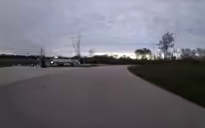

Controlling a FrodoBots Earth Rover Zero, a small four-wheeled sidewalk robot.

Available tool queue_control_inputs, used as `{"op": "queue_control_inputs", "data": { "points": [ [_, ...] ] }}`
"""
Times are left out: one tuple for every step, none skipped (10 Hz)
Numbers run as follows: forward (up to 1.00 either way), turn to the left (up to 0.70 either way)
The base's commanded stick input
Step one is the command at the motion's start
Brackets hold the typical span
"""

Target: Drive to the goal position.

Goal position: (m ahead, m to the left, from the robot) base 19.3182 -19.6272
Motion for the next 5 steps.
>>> {"op": "queue_control_inputs", "data": {
  "points": [
    [1.00,-0.21],
    [1.00,-0.03],
    [1.00,0.00],
    [1.00,0.00],
    [1.00,0.00]
  ]
}}
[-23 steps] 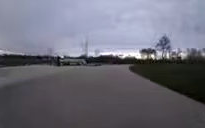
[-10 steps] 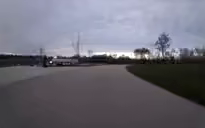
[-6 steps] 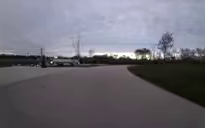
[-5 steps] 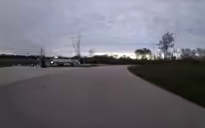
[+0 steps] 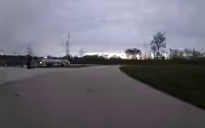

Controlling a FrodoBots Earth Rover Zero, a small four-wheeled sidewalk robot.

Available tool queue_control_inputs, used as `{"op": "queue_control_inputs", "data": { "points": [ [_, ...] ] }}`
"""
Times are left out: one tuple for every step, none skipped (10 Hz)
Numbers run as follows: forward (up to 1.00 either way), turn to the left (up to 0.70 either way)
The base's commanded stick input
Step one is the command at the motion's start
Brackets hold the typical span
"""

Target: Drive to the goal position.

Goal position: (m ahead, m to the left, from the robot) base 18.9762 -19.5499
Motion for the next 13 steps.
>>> {"op": "queue_control_inputs", "data": {
  "points": [
    [1.00,0.00],
    [1.00,0.00],
    [1.00,0.00],
    [1.00,0.00],
    [1.00,0.00],
    [1.00,0.00],
    [1.00,0.00],
    [1.00,0.00],
    [1.00,-0.02],
    [1.00,-0.02],
    [1.00,-0.03],
    [1.00,-0.14],
    [1.00,-0.27]
  ]
}}
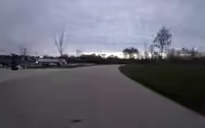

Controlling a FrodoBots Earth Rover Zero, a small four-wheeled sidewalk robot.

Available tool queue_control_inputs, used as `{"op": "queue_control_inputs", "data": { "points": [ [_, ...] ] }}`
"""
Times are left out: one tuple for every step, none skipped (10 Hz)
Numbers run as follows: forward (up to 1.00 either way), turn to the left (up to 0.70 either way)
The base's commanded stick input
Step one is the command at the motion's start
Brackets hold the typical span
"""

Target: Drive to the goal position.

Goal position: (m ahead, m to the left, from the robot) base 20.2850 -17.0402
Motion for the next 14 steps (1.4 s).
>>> {"op": "queue_control_inputs", "data": {
  "points": [
    [1.00,-0.36],
    [1.00,-0.39],
    [1.00,-0.38],
    [1.00,-0.11],
    [1.00,0.00],
    [1.00,0.00],
    [1.00,0.00],
    [1.00,0.00],
    [1.00,0.00],
    [1.00,0.00],
    [1.00,0.00],
    [1.00,0.00],
    [1.00,0.00],
    [1.00,0.00]
  ]
}}
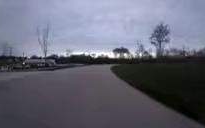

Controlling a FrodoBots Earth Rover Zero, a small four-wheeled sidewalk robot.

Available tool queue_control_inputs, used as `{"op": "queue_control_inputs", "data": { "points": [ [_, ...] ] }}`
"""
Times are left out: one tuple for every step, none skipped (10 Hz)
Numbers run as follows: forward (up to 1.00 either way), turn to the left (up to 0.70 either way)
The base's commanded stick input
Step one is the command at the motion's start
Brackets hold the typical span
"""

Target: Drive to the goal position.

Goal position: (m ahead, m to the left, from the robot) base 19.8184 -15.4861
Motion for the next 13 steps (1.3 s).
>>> {"op": "queue_control_inputs", "data": {
  "points": [
    [1.00,0.00],
    [1.00,0.00],
    [1.00,0.00],
    [1.00,0.00],
    [1.00,0.00],
    [1.00,0.00],
    [1.00,0.00],
    [1.00,0.00],
    [1.00,0.00],
    [1.00,-0.02],
    [1.00,-0.03],
    [1.00,-0.07],
    [1.00,-0.26]
  ]
}}
